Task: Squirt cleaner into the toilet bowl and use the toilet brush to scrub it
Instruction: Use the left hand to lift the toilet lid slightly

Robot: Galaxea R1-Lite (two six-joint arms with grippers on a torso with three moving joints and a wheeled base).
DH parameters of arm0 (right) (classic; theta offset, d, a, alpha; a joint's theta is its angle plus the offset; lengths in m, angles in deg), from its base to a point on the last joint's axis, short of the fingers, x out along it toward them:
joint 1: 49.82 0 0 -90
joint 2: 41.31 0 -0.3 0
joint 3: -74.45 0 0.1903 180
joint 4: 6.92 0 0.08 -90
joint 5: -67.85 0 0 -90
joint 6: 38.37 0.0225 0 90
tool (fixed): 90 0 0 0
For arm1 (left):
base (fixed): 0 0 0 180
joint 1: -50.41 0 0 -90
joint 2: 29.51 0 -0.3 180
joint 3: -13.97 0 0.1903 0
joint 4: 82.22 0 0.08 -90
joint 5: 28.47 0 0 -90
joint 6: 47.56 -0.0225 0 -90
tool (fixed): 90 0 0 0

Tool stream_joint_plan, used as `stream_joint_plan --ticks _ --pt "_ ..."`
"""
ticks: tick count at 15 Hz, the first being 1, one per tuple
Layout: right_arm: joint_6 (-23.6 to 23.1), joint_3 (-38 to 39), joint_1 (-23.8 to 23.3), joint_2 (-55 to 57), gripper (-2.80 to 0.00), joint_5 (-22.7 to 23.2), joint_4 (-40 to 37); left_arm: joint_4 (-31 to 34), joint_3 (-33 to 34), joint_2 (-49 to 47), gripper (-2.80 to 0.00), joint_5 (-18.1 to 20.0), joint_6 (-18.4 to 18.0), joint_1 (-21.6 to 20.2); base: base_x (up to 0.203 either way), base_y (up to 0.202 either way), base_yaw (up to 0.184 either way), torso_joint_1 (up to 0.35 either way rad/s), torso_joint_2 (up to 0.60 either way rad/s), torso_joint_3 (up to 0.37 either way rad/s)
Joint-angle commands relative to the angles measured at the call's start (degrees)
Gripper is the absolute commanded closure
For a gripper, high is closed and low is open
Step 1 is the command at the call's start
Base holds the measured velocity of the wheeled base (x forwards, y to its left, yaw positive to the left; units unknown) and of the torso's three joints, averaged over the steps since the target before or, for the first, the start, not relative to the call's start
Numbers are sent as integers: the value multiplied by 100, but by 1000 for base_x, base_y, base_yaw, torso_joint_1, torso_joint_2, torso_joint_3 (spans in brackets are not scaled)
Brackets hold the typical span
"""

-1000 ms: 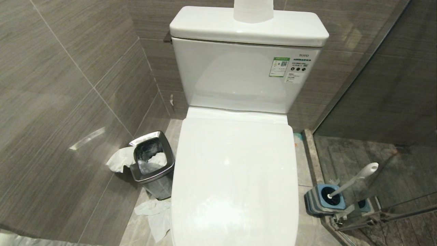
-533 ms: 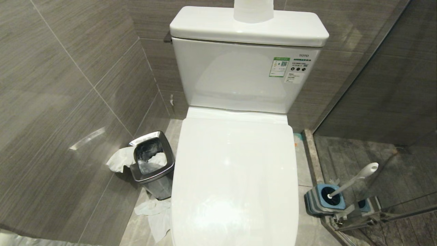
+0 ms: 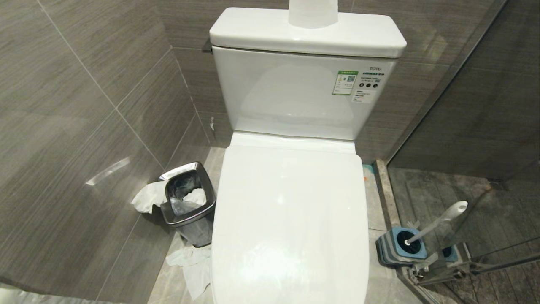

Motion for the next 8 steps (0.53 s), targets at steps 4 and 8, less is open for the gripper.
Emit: stream_joint_plan --ticks 4,8 --pt "0 1 4 5 0 -1 0 2 -290 -499 0 7 -95 0 0 0 0 0 0 0" --pt "0 1 2 5 0 -1 0 11 -381 -813 0 12 -157 0 0 0 0 0 0 0"
